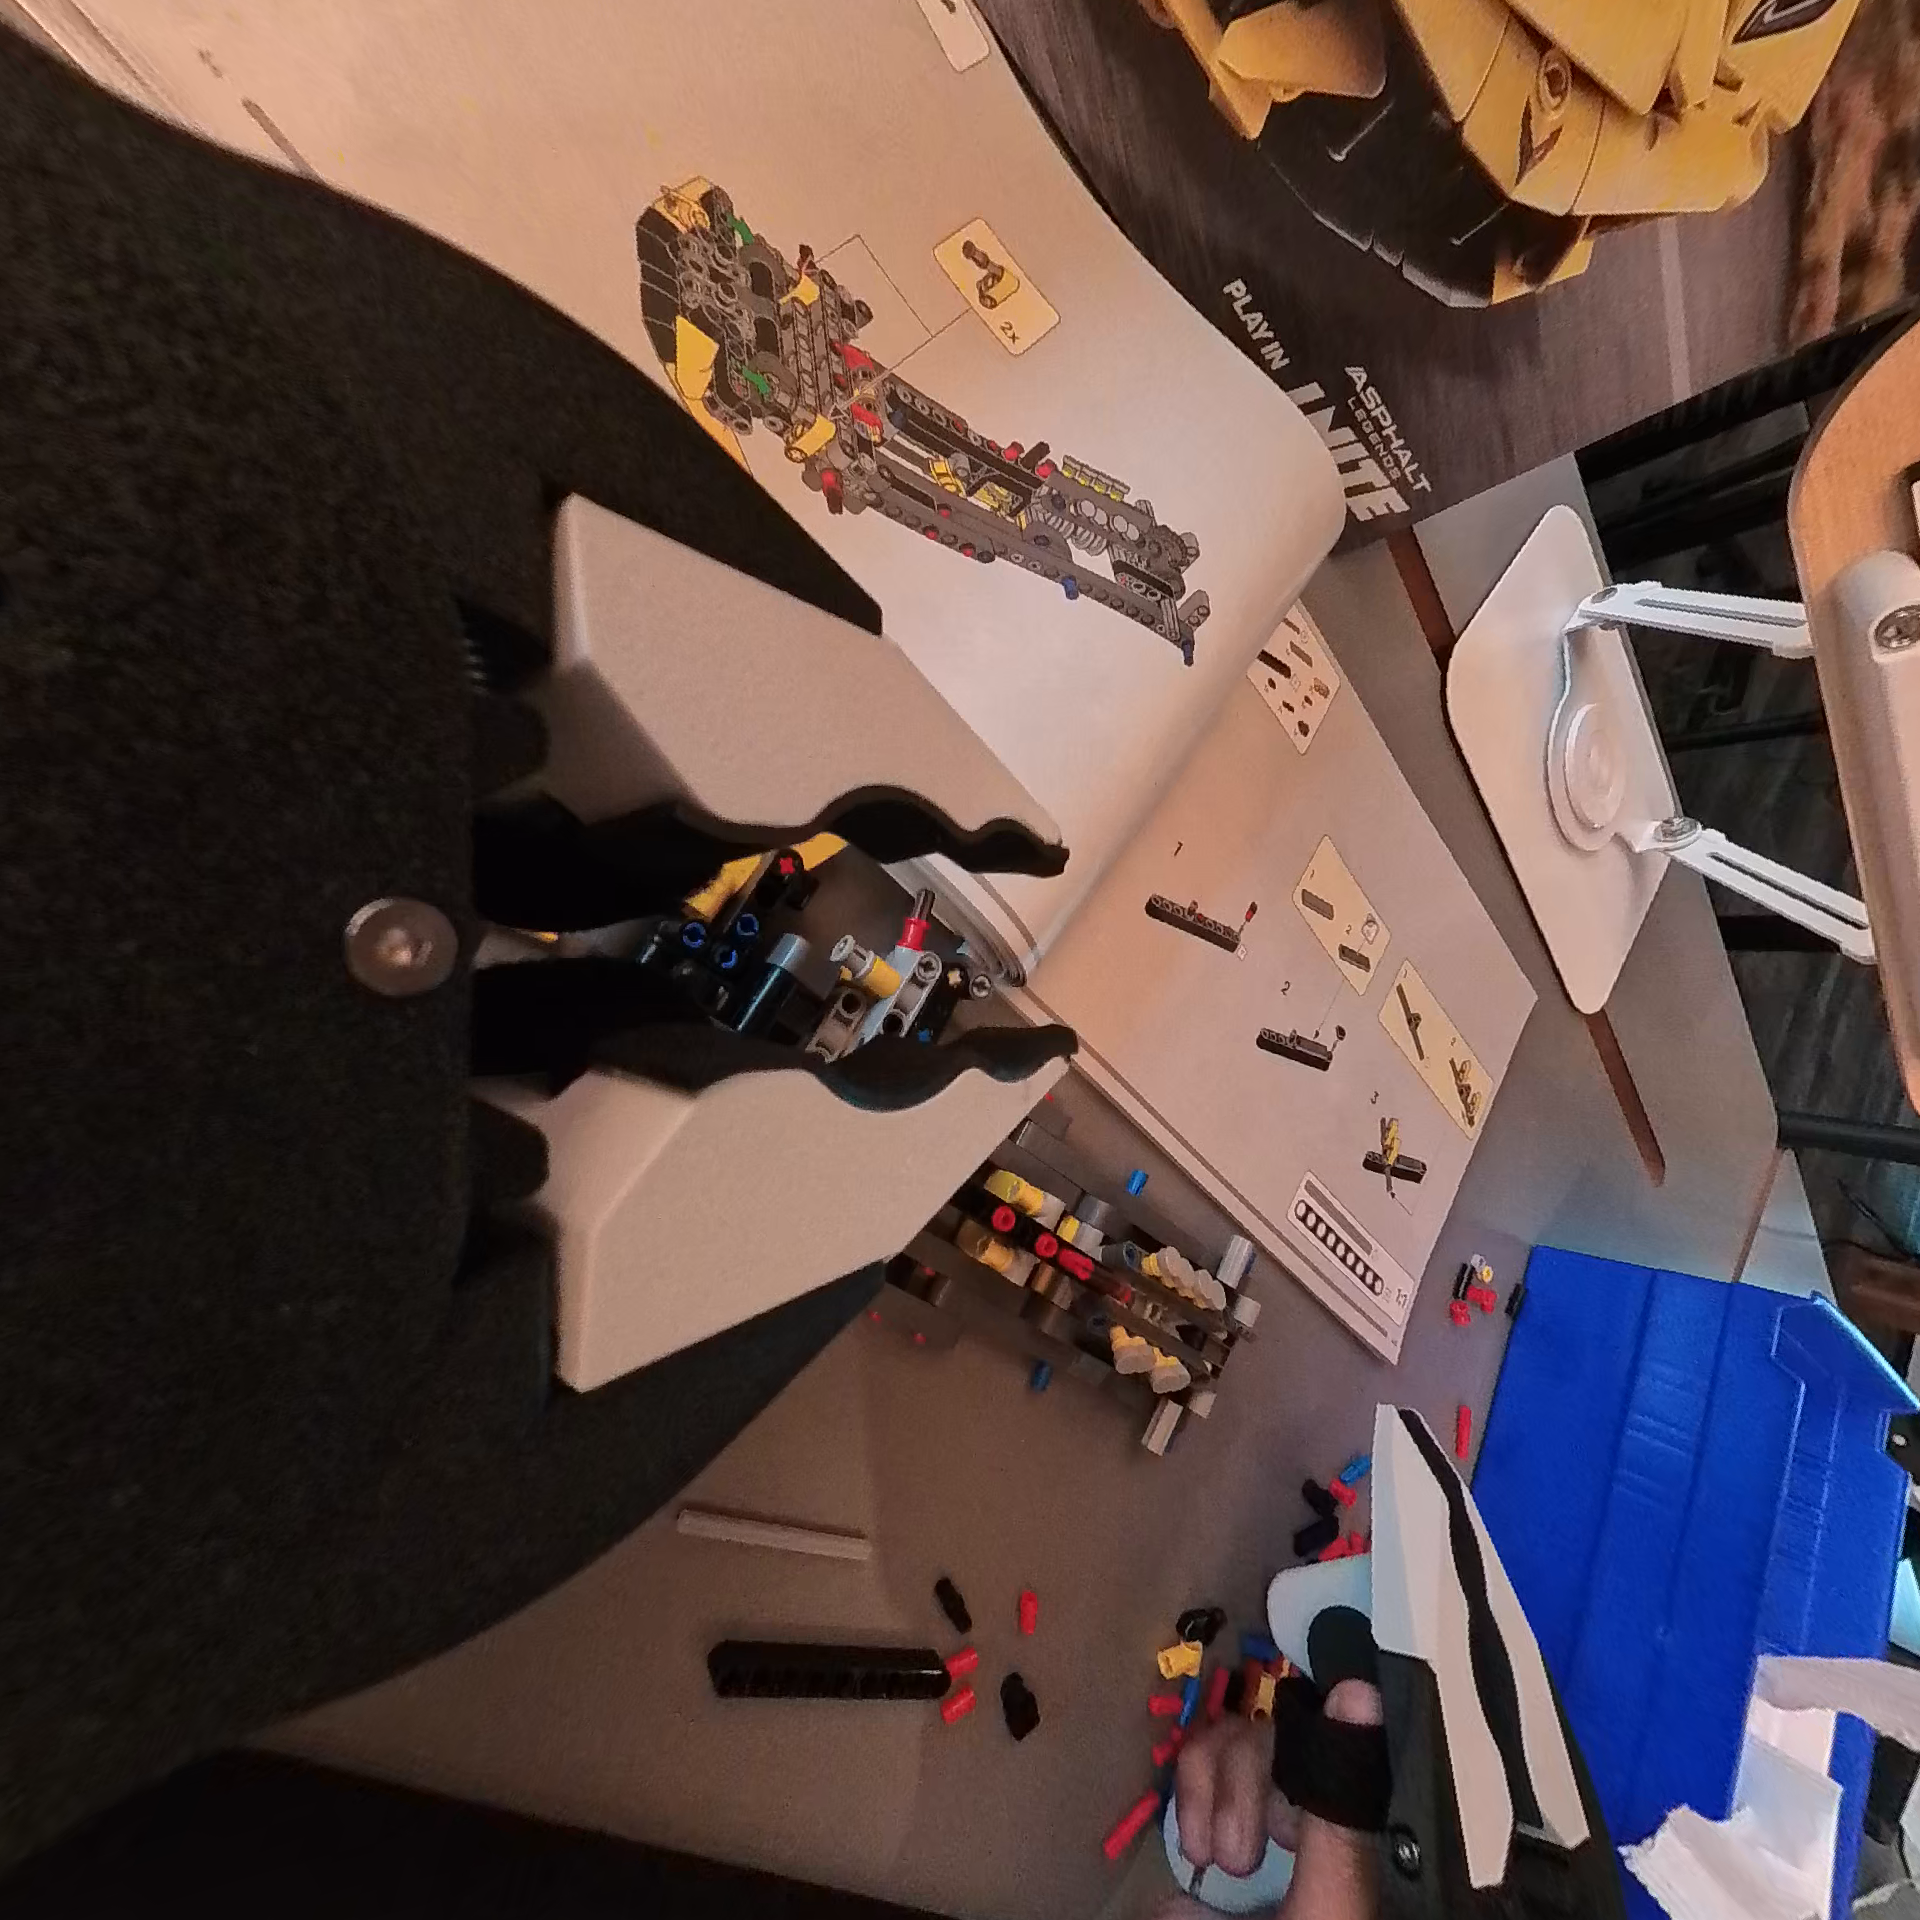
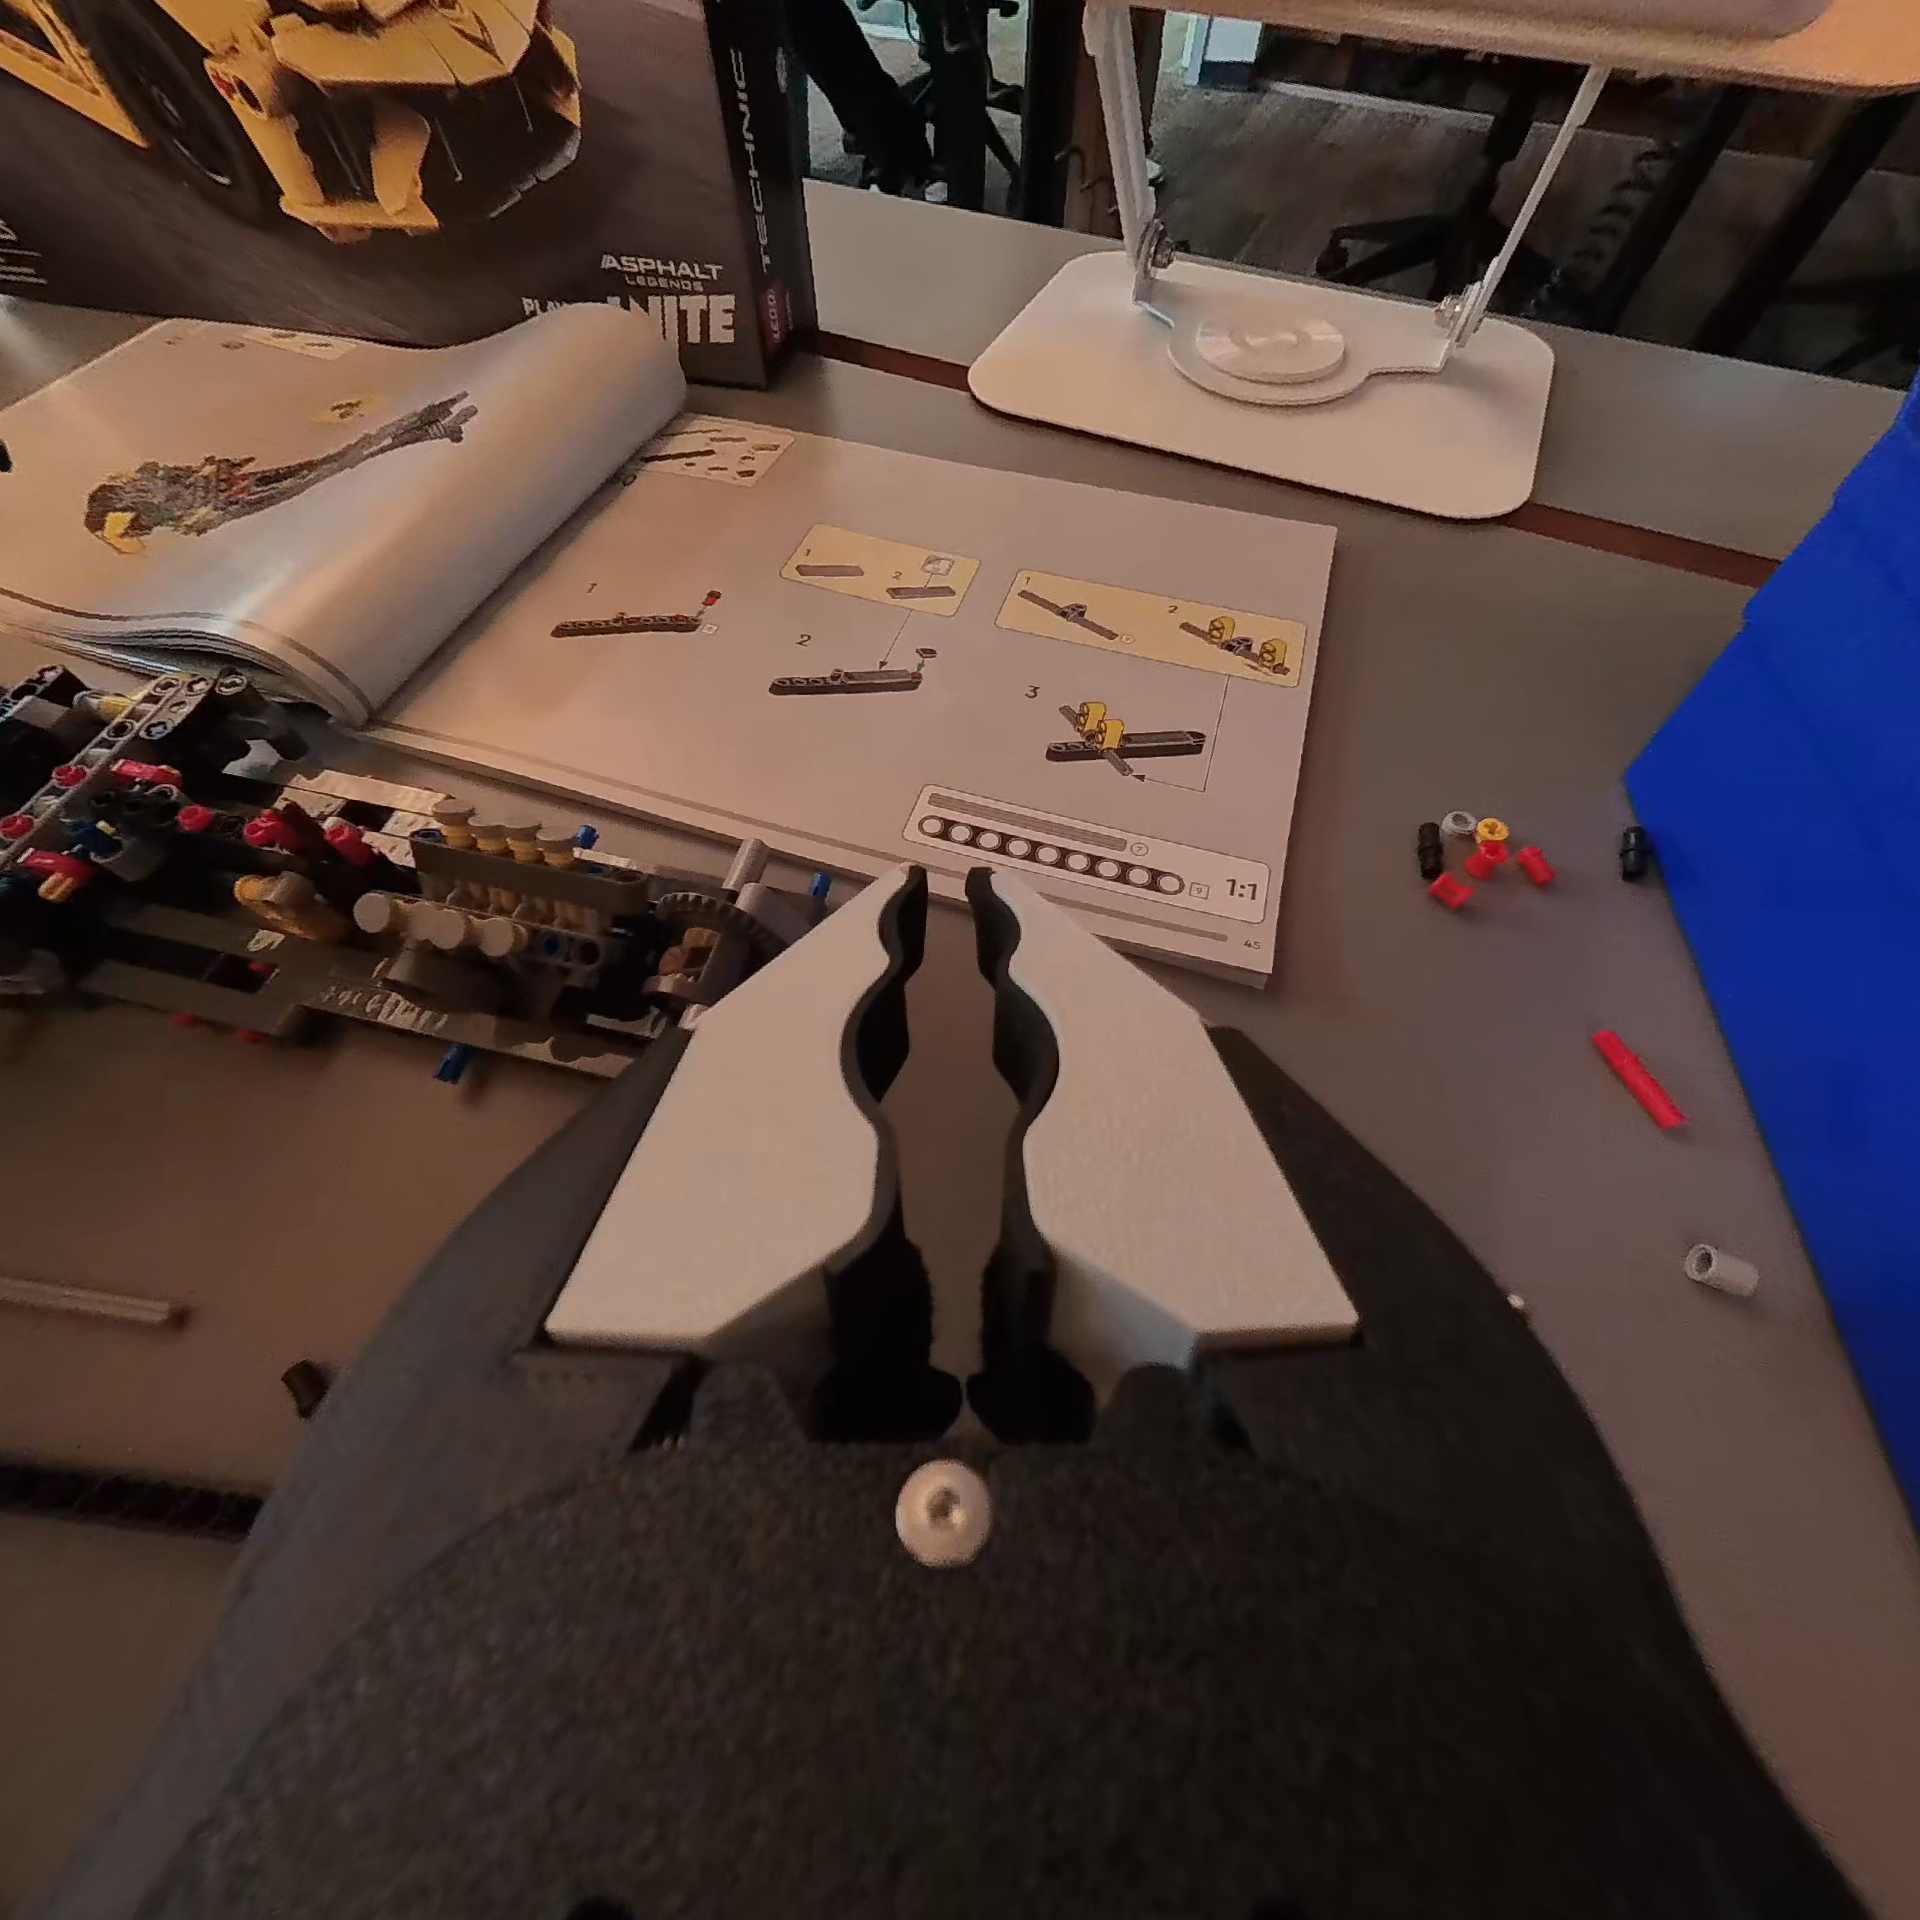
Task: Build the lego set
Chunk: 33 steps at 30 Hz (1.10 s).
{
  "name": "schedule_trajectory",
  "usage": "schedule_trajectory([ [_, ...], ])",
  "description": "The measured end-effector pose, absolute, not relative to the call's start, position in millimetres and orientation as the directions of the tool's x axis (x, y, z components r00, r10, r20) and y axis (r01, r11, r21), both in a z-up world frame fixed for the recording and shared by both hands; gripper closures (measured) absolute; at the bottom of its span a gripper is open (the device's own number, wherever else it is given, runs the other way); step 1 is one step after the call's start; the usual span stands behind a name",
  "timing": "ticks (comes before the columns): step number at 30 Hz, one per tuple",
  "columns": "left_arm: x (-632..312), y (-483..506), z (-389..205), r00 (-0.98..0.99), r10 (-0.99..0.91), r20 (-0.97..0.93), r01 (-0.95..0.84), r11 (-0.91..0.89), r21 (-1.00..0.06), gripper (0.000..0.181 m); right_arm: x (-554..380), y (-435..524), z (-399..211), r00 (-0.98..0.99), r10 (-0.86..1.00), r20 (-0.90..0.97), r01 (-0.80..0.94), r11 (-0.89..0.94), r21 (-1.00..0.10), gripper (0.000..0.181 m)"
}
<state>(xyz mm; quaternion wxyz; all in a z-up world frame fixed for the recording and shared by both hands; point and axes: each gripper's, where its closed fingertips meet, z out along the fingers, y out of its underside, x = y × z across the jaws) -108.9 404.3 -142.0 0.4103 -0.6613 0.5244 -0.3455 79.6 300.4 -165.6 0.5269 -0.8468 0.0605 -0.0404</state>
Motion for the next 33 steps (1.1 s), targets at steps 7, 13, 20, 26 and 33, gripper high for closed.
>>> schedule_trajectory([
  [7,-108.6,403.4,-140.8,0.21,-0.976,0.054,-0.399,-0.136,-0.907,0.154,80.0,300.5,-164.5,0.989,-0.147,0.006,-0.058,-0.431,-0.9,0.173],
  [13,-109.7,403.8,-140.9,0.216,-0.976,0.041,-0.403,-0.127,-0.906,0.154,78.9,300.4,-163.1,0.99,-0.142,0.004,-0.057,-0.426,-0.903,0.173],
  [20,-109.6,405.3,-144.8,0.226,-0.973,0.039,-0.414,-0.132,-0.9,0.154,75.6,300.8,-161.1,0.992,-0.122,-0.014,-0.063,-0.415,-0.908,0.173],
  [26,-108.7,406.3,-146.5,0.23,-0.973,0.034,-0.42,-0.131,-0.898,0.154,75.3,300.9,-160.6,0.993,-0.114,-0.039,-0.083,-0.409,-0.909,0.173],
  [33,-109.5,406.4,-144.6,0.234,-0.972,0.002,-0.426,-0.104,-0.899,0.155,73.3,301.3,-161.0,0.994,-0.105,-0.042,-0.081,-0.412,-0.908,0.173],
])
